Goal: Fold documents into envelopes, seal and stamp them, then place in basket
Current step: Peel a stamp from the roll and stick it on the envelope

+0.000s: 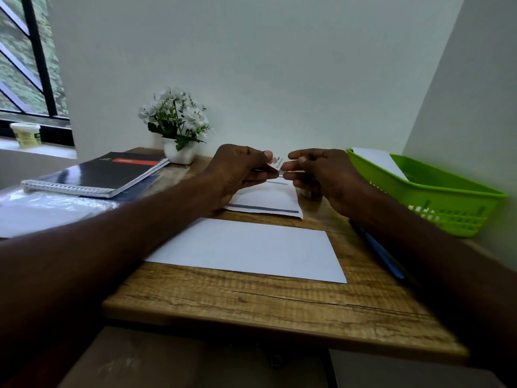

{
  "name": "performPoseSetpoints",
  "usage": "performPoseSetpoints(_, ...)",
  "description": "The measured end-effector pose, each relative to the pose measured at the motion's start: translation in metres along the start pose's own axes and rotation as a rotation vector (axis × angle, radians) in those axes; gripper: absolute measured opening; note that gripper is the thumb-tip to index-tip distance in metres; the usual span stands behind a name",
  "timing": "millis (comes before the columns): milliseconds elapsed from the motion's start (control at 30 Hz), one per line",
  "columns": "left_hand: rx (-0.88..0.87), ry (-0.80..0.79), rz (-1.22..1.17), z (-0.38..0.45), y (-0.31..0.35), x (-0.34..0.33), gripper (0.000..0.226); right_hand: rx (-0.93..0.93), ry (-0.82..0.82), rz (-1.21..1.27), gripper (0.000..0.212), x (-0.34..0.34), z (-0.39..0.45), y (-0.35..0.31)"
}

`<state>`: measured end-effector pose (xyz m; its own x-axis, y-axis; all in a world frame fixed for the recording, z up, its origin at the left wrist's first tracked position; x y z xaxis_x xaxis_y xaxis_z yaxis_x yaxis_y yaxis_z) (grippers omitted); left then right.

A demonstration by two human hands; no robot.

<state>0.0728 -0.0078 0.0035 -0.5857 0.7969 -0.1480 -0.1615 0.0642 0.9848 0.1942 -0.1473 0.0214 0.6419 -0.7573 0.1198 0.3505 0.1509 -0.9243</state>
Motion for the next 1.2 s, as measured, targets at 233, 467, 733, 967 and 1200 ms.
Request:
performPoseSetpoints(233,-0.021,-0.011,0.057,0.0,0.001,-0.001,0.028,0.03,-0.119,-0.088,0.03,-0.013,-0.004,-0.001)
performPoseSetpoints(467,-0.065,-0.019,0.096,0.001,0.004,-0.006,0.018,-0.054,-0.074,0.074,0.032,-0.013,-0.005,0.0)
performPoseSetpoints(733,-0.041,-0.059,0.101,0.001,0.003,-0.011,0.017,-0.12,-0.084,0.133,0.032,-0.014,-0.009,0.001)
performPoseSetpoints(967,-0.017,-0.178,0.032,-0.009,0.008,-0.018,0.012,-0.133,-0.116,0.2,0.023,-0.019,-0.01,0.001)
performPoseSetpoints(1200,0.016,-0.225,-0.011,-0.008,0.005,-0.02,0.008,-0.181,-0.139,0.228,0.023,-0.022,-0.012,0.004)
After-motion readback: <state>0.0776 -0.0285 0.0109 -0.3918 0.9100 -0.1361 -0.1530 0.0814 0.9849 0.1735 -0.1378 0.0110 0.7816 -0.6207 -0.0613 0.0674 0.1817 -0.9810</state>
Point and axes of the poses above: each hand's wrist, its own z-axis towards the middle knuckle, its own x-axis out of the back of the hand, y = z × x, the point moved 7 cm from there along z, towards the middle knuckle, and after that the axes turned 9 degrees about x, right-handed, at the moved point
